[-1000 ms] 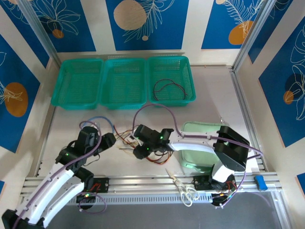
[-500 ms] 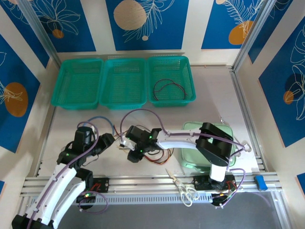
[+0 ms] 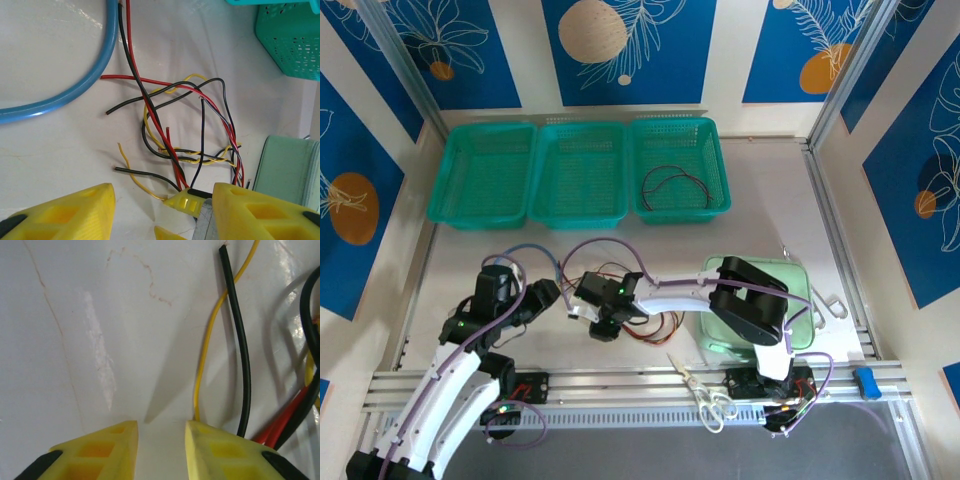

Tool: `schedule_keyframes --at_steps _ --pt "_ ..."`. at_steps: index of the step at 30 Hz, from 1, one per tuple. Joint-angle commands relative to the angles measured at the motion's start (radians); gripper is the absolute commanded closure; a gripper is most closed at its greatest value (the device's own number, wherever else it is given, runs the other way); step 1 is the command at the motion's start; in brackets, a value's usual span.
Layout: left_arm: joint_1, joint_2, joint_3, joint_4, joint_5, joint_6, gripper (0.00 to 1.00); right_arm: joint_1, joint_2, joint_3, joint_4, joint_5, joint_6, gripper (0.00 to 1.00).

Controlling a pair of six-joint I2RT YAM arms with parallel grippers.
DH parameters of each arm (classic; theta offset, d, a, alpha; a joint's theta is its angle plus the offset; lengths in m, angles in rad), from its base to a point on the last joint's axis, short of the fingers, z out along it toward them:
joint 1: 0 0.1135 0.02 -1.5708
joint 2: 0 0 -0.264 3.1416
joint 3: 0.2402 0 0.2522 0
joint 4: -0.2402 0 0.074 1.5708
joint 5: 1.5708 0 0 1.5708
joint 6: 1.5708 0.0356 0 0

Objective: Untangle the cables

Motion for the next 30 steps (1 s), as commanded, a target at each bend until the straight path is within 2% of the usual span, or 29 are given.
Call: schedule_keyframes --at_steps 1,8,11,15,23,29,30 --pt "0.015 0.004 0.002 0.011 0.023 0.015 0.46 0.02 0.003 -0.012 -0.002 0.05 -0.041 0.75" --pt "0.019 0.006 0.017 -0.006 0.019 0.027 0.46 0.029 0.025 -0.014 0.006 0.086 -0.058 0.94" --pt "0.024 0.004 0.029 -0.005 0.024 0.028 0.46 0.028 -0.012 -0.05 0.062 0.062 -0.051 1.0" --pt "0.024 0.007 0.067 -0.027 0.018 0.049 0.46 0.026 -0.085 -0.096 0.129 0.026 -0.037 1.0" --pt "0.023 0.028 0.172 -0.044 0.005 0.104 0.48 0.021 -0.208 -0.14 0.176 0.065 -0.01 1.0" --pt "0.024 0.076 0.249 -0.048 0.005 0.133 0.48 -0.013 -0.289 -0.178 0.218 0.005 0.031 1.0" --pt "0.023 0.089 0.252 -0.045 0.01 0.134 0.48 -0.015 -0.28 -0.17 0.206 -0.001 0.027 0.96"
